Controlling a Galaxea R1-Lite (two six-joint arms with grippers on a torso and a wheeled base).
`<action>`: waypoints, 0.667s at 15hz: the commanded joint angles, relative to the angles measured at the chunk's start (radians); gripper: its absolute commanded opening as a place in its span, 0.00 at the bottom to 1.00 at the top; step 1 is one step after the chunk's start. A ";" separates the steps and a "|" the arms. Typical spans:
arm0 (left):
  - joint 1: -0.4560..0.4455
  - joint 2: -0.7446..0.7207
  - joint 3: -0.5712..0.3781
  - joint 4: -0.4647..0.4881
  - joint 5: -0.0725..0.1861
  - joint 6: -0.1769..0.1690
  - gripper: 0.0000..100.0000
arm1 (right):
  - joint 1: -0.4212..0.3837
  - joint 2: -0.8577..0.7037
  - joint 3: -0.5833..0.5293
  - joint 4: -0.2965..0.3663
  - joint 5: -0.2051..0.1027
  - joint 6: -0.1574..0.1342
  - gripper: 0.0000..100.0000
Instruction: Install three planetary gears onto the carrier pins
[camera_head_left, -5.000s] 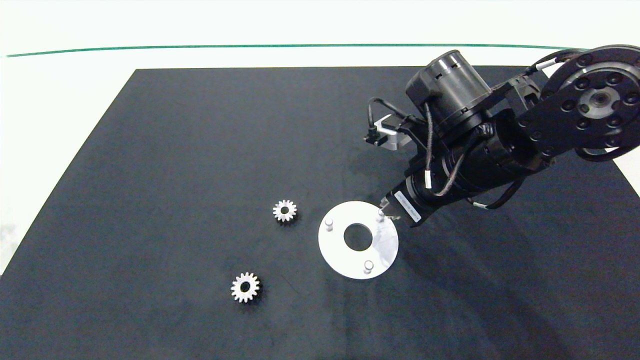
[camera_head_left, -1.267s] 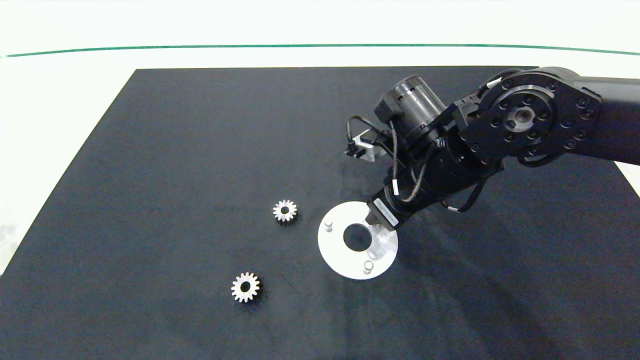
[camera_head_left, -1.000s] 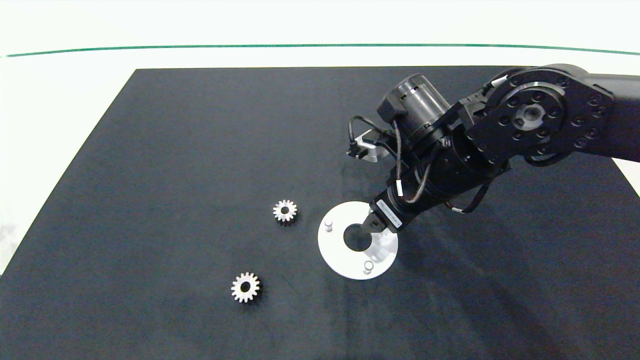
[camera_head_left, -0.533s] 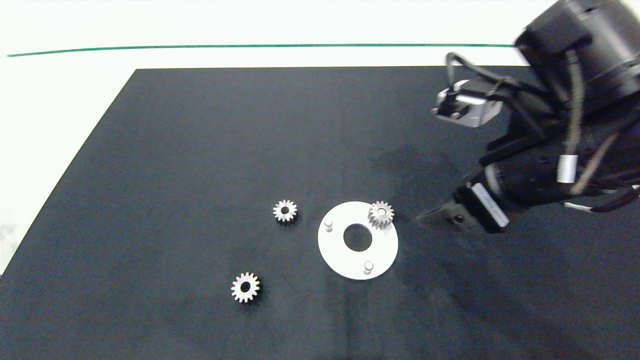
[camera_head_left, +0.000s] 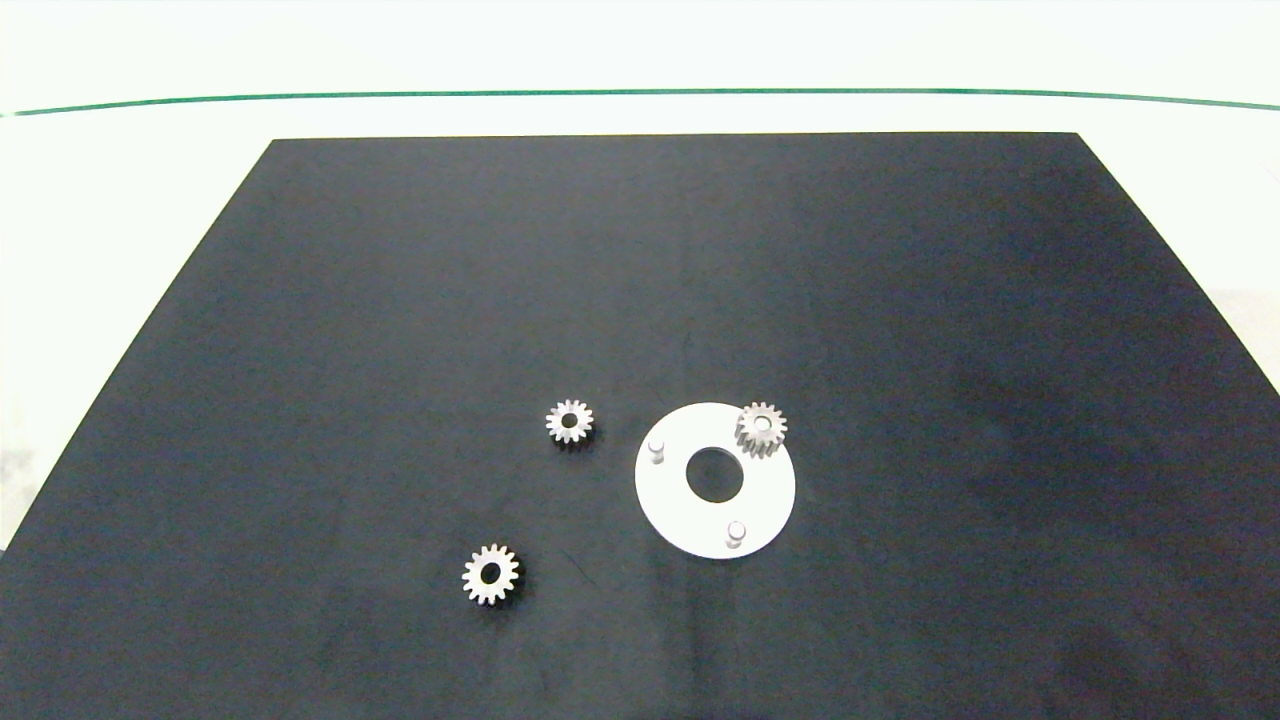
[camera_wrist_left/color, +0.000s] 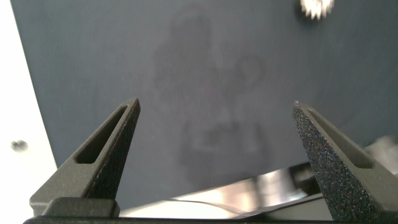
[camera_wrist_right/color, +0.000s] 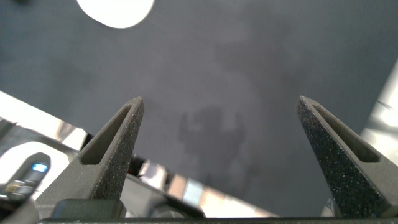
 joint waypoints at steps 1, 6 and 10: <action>-0.022 0.067 0.059 -0.026 -0.014 0.096 1.00 | -0.242 -0.371 0.098 0.108 0.003 -0.039 1.00; -0.180 0.235 0.060 -0.205 -0.014 0.109 1.00 | -0.423 -0.514 0.241 0.100 0.146 -0.084 1.00; -0.376 0.396 0.063 -0.337 -0.012 0.097 1.00 | -0.647 -0.549 0.256 0.103 0.355 -0.158 1.00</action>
